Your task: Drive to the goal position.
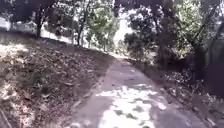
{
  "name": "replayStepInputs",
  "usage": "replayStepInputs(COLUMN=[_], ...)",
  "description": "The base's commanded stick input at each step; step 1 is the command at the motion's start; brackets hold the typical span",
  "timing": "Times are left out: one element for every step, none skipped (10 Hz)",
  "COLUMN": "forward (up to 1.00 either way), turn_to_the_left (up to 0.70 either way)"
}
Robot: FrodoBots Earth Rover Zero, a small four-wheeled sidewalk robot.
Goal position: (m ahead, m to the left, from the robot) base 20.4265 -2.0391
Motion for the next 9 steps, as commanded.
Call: replayStepInputs(forward=[0.5, 0.5, 0.5, 0.5, 0.5, 0.5, 0.5, 0.5, 0.5], turn_to_the_left=[0.0, 0.0, 0.0, 0.0, 0.0, 0.0, 0.0, 0.0, 0.0])
